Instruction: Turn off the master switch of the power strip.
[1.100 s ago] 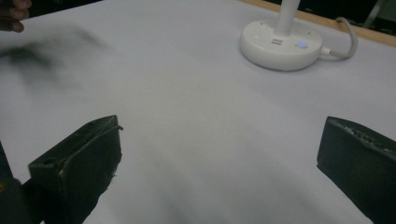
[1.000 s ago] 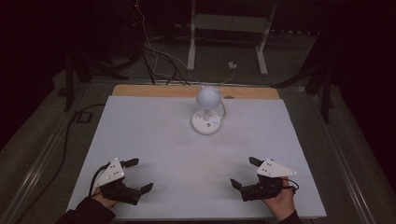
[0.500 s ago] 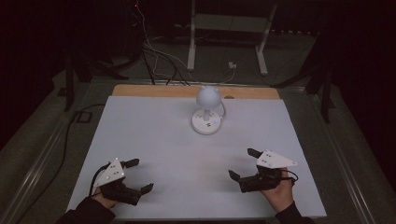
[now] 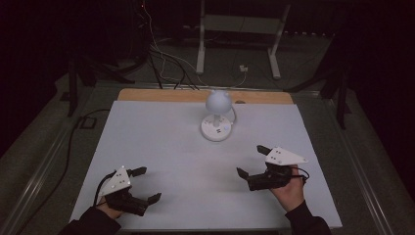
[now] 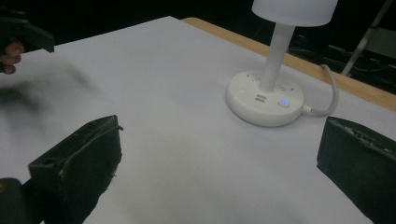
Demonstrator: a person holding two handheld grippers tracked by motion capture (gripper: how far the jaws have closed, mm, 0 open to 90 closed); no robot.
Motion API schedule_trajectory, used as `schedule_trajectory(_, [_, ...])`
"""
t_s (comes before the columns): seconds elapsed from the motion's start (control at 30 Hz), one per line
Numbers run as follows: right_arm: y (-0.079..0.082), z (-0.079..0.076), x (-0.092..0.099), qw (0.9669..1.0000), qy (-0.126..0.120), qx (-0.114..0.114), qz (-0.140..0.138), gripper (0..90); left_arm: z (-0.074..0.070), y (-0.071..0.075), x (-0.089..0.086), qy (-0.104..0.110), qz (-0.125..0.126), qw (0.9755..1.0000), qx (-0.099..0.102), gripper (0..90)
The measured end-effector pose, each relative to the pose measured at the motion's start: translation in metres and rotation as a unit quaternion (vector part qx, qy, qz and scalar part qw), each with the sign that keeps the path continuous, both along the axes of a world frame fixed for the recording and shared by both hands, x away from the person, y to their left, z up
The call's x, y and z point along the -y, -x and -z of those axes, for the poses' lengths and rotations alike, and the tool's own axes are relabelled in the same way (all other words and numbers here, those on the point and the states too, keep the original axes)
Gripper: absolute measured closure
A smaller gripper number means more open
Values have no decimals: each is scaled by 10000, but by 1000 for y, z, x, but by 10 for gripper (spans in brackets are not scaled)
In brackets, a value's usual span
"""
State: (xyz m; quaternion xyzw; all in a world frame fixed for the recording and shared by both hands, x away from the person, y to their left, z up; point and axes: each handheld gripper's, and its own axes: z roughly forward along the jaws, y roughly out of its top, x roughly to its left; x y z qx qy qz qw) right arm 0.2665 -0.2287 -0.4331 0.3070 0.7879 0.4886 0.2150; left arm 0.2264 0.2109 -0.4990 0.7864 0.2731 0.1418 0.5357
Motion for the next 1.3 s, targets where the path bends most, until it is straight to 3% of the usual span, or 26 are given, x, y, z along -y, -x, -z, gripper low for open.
schedule_trajectory(0.6, [-31,-6,-8,9997,150,101,191,0,0,0,0,-8,2,10000,11,3])
schedule_trajectory(1.3, [-75,2,-19,9991,155,-47,403,0,-1,1,1,-17,33,10000,38,3])
